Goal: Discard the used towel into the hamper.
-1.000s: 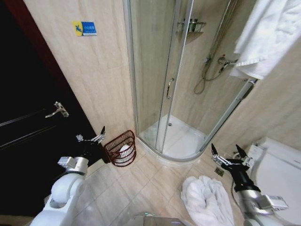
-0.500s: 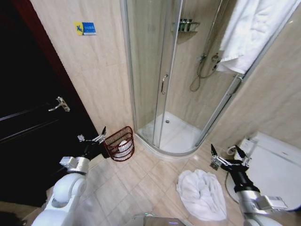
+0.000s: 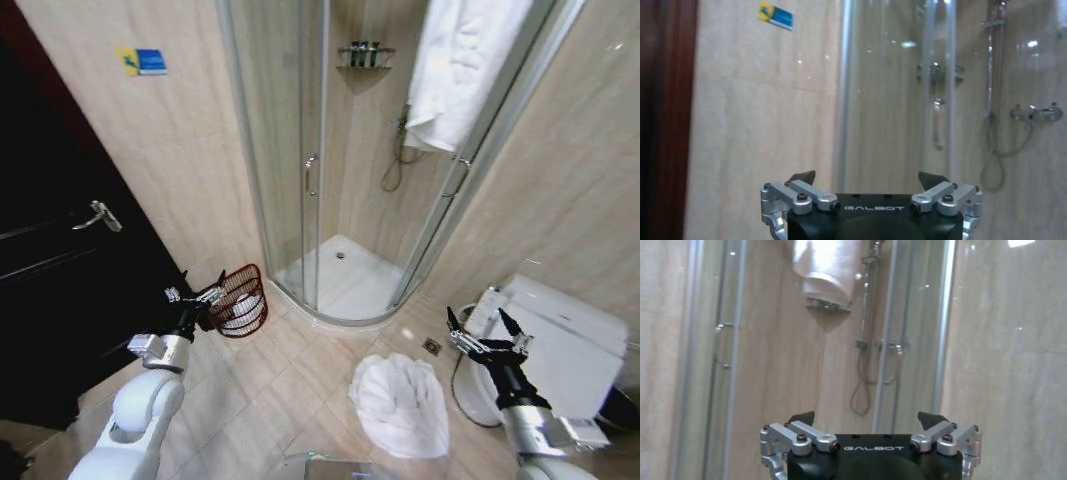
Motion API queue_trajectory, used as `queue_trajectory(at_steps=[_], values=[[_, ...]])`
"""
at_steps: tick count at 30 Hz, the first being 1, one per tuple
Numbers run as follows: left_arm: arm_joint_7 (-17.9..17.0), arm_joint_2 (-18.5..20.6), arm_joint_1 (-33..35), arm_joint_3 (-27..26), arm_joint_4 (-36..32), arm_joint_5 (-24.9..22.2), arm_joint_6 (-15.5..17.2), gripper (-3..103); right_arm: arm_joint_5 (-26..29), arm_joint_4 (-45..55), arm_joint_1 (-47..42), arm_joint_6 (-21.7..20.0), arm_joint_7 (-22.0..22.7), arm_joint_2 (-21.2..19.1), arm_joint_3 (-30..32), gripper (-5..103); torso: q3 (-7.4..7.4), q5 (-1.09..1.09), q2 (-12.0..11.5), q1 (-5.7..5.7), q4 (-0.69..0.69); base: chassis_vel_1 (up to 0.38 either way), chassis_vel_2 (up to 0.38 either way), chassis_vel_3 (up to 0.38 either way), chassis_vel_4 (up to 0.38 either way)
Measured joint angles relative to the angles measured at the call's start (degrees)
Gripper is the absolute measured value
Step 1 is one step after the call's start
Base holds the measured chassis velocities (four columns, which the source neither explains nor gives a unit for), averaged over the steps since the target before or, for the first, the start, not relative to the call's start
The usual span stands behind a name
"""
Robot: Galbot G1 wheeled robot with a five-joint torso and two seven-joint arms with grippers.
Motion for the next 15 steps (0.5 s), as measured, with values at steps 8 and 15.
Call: queue_trajectory(at_steps=[8, 15], values=[[0.0, -0.3, 0.9, -0.3, -0.1, 0.1, -0.7, 100, -1.0, -0.6, 0.4, 1.4, 2.1, 0.6, -0.8, 100, 0.01, 0.05, 0.0, 0.02, 0.0, -0.17, -0.174, 0.198, 0.136], [0.3, -2.8, 1.6, -0.5, -0.8, 1.4, -0.9, 100, -2.6, -0.7, 1.3, 0.4, 4.3, 0.8, -2.4, 100, -0.01, -0.01, 0.0, -0.02, 0.0, 0.047, 0.017, -0.045, -0.01]])
